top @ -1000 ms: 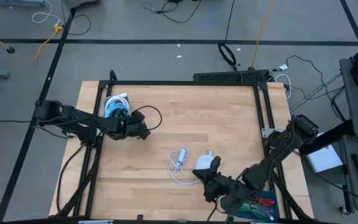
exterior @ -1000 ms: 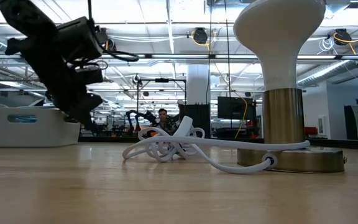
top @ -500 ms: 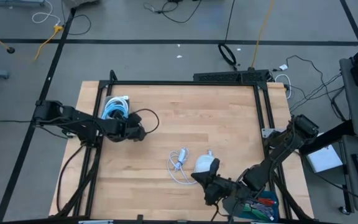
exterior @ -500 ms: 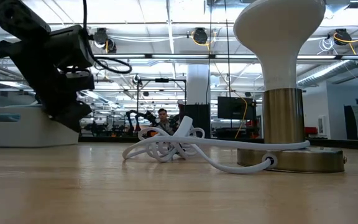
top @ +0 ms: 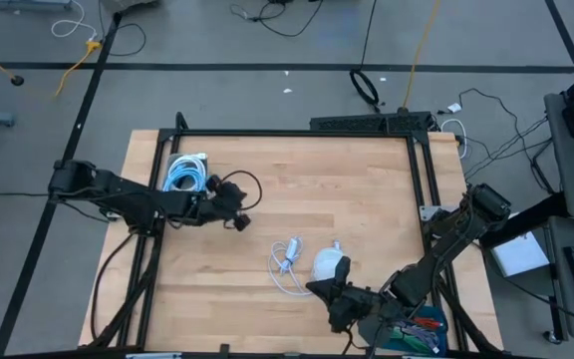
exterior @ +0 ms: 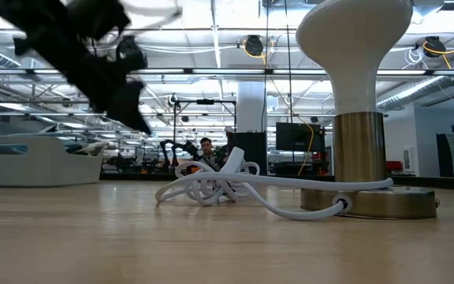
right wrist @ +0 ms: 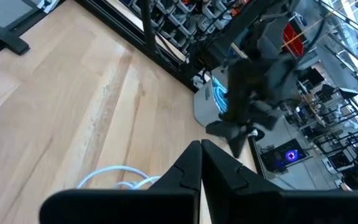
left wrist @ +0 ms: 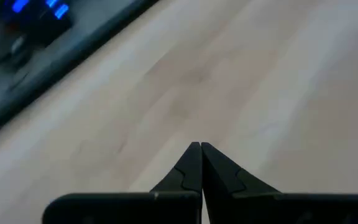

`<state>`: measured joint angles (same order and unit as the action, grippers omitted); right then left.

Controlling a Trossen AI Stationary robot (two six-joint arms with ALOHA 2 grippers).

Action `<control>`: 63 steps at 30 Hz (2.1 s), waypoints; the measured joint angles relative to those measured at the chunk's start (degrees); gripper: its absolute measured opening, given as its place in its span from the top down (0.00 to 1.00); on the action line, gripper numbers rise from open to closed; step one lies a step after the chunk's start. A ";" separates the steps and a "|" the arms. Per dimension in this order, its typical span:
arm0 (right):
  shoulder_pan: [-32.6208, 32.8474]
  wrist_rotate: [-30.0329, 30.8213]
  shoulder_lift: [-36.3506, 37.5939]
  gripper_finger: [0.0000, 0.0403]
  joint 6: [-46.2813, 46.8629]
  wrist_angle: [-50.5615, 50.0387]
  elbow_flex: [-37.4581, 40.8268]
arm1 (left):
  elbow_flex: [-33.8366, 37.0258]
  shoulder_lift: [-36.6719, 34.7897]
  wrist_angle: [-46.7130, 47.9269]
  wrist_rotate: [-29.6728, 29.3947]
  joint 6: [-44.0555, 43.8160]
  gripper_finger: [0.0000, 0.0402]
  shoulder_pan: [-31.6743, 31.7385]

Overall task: Pick & Place USB Port
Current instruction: Return to Home Position

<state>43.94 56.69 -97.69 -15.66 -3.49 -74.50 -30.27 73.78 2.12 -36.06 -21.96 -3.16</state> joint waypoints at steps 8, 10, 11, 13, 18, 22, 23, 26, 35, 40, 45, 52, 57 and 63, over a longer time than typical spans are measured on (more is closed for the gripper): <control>1.29 0.27 0.05 1.00 0.79 -3.31 -0.02 | -10.47 -24.39 19.14 -4.81 7.74 1.00 -10.23; 2.29 1.04 0.58 1.00 1.52 -5.43 -0.02 | -10.45 -33.88 23.69 -6.69 5.79 1.00 -14.07; 2.78 2.13 1.11 1.00 2.31 -7.27 -0.02 | -10.03 -38.54 25.08 -7.40 4.43 1.00 -16.10; 3.57 3.72 2.70 1.00 4.83 -10.48 -0.02 | -7.80 -47.37 26.04 -8.95 2.35 1.00 -20.37; 4.78 4.24 10.61 1.00 7.45 -9.00 5.64 | 2.86 -65.11 22.06 -10.54 2.18 1.00 -27.74; 4.39 -4.96 20.13 1.00 4.32 0.04 15.55 | 12.15 -73.61 16.56 -10.47 4.45 1.00 -29.75; 4.05 -8.85 22.82 1.00 3.02 2.07 18.24 | 13.43 -73.37 14.61 -10.22 5.85 1.00 -29.80; 2.47 -20.20 31.26 1.00 0.99 6.02 25.76 | 15.10 -73.10 13.31 -4.61 7.52 1.00 -30.05; -4.44 -34.45 56.01 1.00 4.91 6.03 45.36 | 15.73 -72.57 13.75 2.92 4.13 1.00 -29.99; -5.97 -35.84 63.97 1.00 7.62 8.71 53.57 | 15.71 -72.57 20.87 -5.61 -1.03 1.00 -29.99; -6.00 -39.00 66.20 1.00 7.99 12.71 58.70 | 16.33 -72.43 31.64 -8.78 -11.96 1.00 -30.07; -5.99 -39.03 66.21 1.00 9.03 12.31 61.96 | 20.75 -72.34 28.63 -14.65 -17.23 1.00 -30.38; -5.99 -38.93 66.31 1.00 9.03 12.18 63.90 | 20.87 -71.24 26.59 -16.78 -17.38 1.00 -30.47; -5.99 -38.16 66.33 1.00 8.88 12.34 65.09 | 20.87 -71.10 26.62 -15.77 -17.17 0.99 -30.47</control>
<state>37.95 18.53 -31.36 -6.79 8.85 -9.41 -9.41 2.68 28.74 -51.83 -39.13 -33.63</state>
